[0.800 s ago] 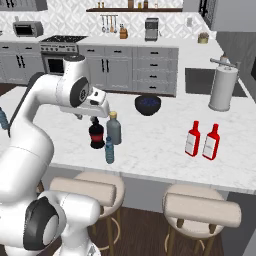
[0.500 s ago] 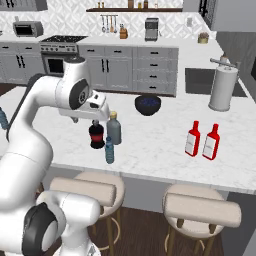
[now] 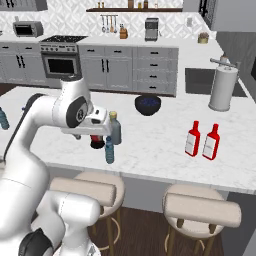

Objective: Move the plastic bottles in the middle to the plastics group, and the glass bottles in the middle to the glass group.

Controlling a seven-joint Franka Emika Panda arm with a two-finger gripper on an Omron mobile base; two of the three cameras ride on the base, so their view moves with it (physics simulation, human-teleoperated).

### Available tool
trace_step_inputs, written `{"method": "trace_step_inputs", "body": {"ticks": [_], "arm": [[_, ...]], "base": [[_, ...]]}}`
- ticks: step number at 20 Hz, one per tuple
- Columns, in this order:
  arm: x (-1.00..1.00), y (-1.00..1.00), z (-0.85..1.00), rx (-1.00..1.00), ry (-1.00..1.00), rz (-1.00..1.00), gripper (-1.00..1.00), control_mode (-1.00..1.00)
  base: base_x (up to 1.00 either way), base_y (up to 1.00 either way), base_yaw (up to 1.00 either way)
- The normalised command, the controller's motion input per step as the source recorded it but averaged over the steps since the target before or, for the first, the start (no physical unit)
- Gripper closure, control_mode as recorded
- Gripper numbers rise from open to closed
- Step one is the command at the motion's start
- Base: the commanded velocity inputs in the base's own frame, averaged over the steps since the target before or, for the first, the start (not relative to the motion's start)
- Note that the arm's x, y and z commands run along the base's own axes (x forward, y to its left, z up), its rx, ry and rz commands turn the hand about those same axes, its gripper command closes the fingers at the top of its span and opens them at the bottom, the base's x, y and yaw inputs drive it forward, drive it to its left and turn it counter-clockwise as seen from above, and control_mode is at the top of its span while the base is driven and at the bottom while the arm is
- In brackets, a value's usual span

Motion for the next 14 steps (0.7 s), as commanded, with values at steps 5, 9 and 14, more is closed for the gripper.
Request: {"method": "trace_step_inputs", "body": {"ticks": [5, 9, 14], "arm": [[0.36, -0.18, -0.39, -0.04, -0.02, 0.0, -1.0, -1.0], [0.49, -0.07, -0.22, 0.03, 0.0, 0.0, -1.0, -1.0], [0.66, 0.0, -0.15, 0.03, 0.0, 0.0, -1.0, -1.0]], "base": [[0.0, 0.0, 0.0], [0.0, 0.0, 0.0], [0.0, 0.0, 0.0]]}}
